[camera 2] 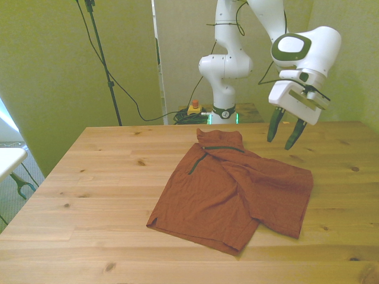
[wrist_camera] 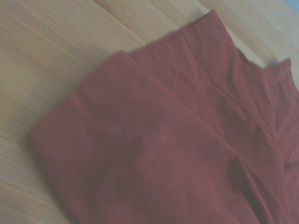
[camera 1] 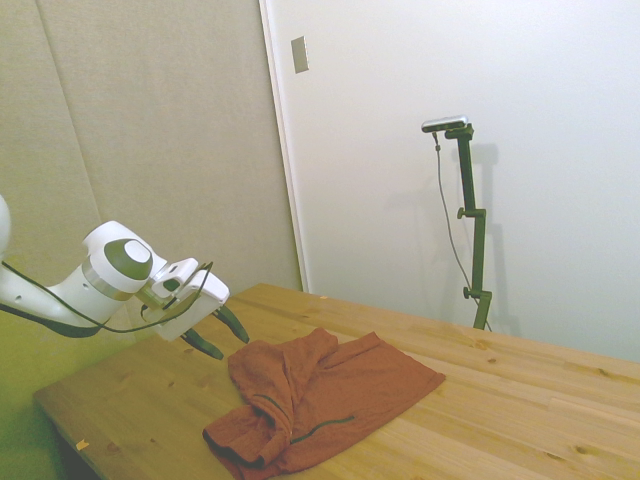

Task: Fold the shorts

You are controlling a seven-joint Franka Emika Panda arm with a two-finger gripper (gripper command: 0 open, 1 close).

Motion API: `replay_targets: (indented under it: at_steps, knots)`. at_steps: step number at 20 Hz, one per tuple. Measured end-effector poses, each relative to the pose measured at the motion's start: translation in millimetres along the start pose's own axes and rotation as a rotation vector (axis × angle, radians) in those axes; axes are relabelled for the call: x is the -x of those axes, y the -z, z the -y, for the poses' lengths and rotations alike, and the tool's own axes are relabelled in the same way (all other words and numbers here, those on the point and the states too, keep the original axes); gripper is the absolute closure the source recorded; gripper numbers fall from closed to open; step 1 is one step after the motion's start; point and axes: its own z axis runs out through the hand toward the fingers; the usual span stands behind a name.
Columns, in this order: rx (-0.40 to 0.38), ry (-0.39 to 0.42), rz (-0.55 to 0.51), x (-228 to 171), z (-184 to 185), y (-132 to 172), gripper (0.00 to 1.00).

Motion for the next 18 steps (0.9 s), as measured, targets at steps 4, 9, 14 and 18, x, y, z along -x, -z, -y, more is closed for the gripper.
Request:
replay_targets:
  at_steps: [4,9,14,18]
  knots:
    - [-0.005,0.046,0.004,19,42,-17,0.00]
    - [-0.026,0.068,0.007,24,77,-17,0.00]
    - [-0.023,0.061,0.005,16,85,-22,0.00]
    - [-0.014,0.049,0.007,10,83,-27,0.00]
